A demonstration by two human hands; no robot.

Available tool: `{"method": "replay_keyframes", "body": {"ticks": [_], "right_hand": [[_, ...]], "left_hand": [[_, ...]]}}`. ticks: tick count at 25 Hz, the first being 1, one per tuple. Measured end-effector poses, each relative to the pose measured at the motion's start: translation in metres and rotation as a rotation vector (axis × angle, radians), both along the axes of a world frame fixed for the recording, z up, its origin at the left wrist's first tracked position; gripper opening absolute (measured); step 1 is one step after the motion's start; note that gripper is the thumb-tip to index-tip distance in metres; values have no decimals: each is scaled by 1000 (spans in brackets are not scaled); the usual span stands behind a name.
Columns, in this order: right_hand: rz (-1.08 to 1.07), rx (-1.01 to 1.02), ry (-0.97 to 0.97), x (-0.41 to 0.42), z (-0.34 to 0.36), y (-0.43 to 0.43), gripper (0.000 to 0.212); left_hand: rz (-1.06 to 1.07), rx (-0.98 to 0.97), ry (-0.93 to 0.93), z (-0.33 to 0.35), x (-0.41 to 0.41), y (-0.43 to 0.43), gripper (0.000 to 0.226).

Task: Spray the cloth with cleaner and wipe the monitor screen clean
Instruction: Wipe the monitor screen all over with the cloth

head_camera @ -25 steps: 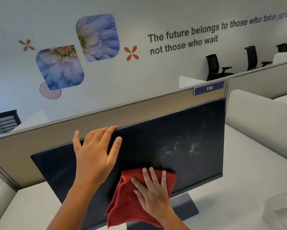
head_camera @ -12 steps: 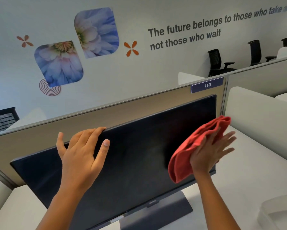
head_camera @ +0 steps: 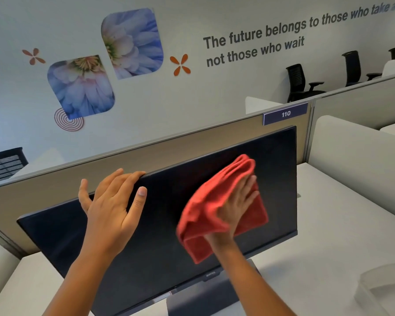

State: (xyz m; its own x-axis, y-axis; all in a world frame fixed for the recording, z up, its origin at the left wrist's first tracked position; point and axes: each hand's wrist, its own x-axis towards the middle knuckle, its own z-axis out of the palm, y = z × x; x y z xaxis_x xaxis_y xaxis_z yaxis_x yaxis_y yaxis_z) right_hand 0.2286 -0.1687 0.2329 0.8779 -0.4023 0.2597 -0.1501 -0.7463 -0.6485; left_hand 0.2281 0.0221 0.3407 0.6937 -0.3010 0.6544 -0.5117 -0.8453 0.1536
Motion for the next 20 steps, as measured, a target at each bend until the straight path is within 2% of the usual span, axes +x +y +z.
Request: {"method": "replay_keyframes", "body": {"ticks": [1, 2, 4, 6, 7, 9, 11, 14, 16, 20], "right_hand": [[-67, -82, -252, 8, -14, 12, 111], [-38, -156, -274, 5, -8, 35, 110], [20, -404, -425, 4, -41, 63, 105], [56, -640, -487, -1, -80, 72, 93], [135, -739, -515, -4, -102, 70, 84], [328, -954, -446, -14, -139, 70, 68], [418, -1096, -393, -21, -161, 68, 69], [384, -1067, -468, -16, -152, 59, 75], [277, -902, -529, -11, -125, 48, 76], [-75, -534, -737, 1, -47, 5, 79]], "left_hand": [[1, -1, 2, 0, 1, 1, 54], [3, -2, 5, -1, 2, 2, 54], [6, -6, 11, -1, 5, 4, 54], [4, -17, 20, 0, 7, 4, 55], [0, -26, 26, 2, 7, 4, 57], [1, -37, 41, 4, 8, 4, 60], [10, -34, 43, 6, 7, 5, 63], [10, -30, 50, 6, 6, 8, 65], [4, -20, 45, 6, 7, 7, 63], [-11, -24, 40, 6, 10, 8, 65]]}}
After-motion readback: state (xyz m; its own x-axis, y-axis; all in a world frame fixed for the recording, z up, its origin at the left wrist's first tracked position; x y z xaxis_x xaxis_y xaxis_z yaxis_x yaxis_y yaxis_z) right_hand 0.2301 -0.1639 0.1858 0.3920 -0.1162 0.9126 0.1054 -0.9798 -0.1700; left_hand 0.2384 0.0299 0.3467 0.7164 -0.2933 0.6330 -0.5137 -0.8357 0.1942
